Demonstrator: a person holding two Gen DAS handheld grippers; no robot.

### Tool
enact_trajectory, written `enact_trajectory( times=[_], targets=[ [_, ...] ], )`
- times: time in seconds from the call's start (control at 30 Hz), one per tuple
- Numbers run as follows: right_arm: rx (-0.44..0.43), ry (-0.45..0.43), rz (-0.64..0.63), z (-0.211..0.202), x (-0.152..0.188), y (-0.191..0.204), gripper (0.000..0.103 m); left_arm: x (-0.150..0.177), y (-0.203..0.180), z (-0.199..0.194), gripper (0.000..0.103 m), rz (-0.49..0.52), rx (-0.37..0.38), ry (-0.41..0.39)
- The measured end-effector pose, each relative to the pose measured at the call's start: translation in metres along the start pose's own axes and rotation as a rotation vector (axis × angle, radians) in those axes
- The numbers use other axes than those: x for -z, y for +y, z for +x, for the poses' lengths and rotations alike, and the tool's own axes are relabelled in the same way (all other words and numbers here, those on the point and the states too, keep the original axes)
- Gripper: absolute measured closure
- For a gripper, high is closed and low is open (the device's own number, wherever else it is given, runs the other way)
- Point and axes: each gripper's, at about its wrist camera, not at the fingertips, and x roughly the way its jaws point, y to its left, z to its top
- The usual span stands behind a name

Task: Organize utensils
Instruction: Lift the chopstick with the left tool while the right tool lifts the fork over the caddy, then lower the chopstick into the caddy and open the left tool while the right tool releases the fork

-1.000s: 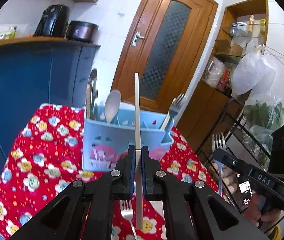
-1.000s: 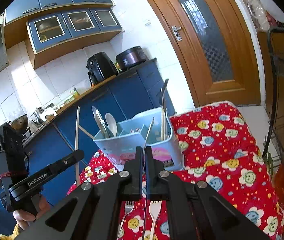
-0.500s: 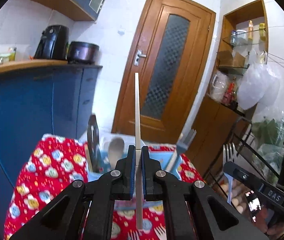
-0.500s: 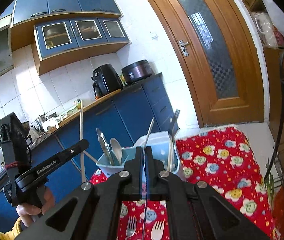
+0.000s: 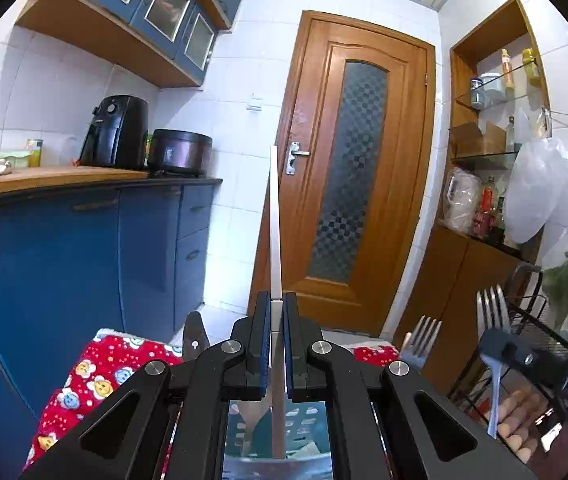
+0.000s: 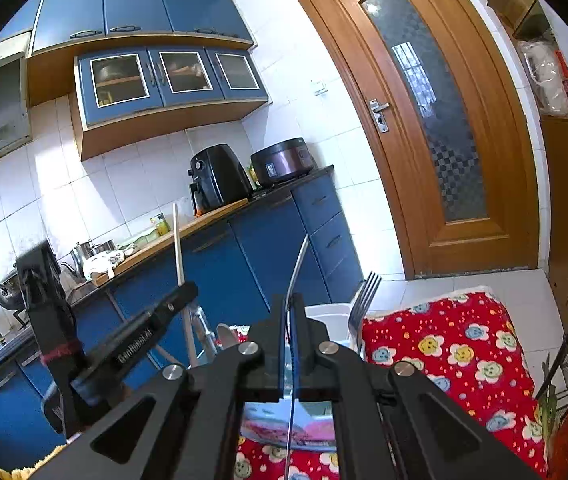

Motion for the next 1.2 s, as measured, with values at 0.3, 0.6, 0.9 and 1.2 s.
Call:
enact_trajectory(
  times=[0.3,0.6,0.9,1.2],
  targets=[
    [0.027,-0.073,-0.039,0.028,-0.014,-0.002,0.1,0.016,-0.002,0.011,0.098,0.047,-0.022,-0.038],
    [0.094,-0.136,-0.146,0.063,-0.009,0.005,0.1,0.016,-0.004,0.005,0.098,0.061,0.009,-0.078],
    [0.137,-0.13,-0.244,0.081,0.004,0.012,0.1,0.018,0.007,0.006,0.098,0.031,0.073,-0.071],
    [0.116,-0.108,-0.23,0.083,0.008,0.008,0.1,0.017,0.015,0.006,0.098,0.003,0.108,-0.048]
  ],
)
